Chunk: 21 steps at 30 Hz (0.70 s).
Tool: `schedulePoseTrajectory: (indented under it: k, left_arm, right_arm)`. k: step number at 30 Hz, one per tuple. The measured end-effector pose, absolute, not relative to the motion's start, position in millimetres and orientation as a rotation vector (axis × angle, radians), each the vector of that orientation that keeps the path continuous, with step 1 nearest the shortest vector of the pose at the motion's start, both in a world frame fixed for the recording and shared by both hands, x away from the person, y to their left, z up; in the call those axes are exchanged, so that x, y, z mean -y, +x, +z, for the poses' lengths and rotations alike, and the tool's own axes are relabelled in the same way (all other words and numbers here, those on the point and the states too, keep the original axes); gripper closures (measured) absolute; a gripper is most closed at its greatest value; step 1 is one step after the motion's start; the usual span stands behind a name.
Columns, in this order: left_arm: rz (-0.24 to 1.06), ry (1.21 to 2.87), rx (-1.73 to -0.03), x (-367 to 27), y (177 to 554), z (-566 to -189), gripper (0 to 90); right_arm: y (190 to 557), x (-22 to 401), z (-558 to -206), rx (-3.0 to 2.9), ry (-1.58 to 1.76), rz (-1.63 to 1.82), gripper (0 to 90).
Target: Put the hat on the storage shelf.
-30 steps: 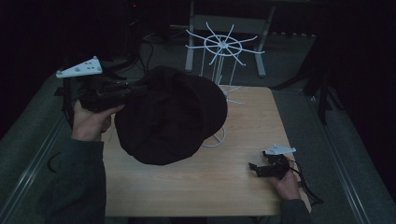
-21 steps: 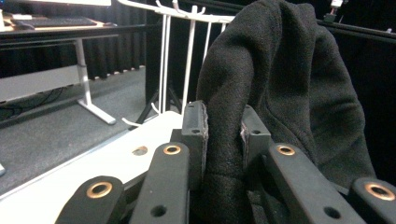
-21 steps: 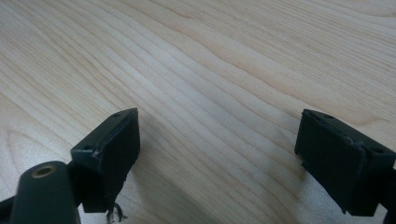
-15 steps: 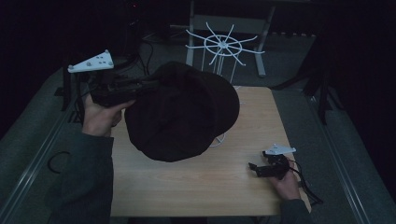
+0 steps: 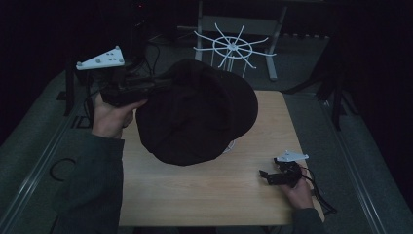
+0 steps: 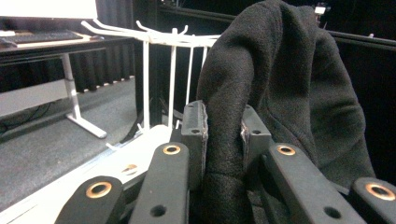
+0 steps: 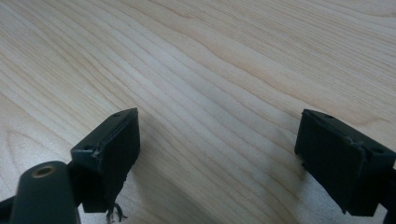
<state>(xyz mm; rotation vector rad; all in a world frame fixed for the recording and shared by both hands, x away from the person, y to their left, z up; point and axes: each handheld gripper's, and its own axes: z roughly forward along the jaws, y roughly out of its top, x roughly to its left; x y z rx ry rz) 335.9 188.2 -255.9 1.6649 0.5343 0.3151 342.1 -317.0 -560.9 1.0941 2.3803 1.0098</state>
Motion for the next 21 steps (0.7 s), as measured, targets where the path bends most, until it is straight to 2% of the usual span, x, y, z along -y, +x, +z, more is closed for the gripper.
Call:
schedulePoseTrajectory:
  k: [21]
  left_arm:
    - [0.321,1.622,-0.527,-184,355,-240,77.3]
  right_arm:
    - [342,317,-561,-2.380,1.094,1.010,13.9]
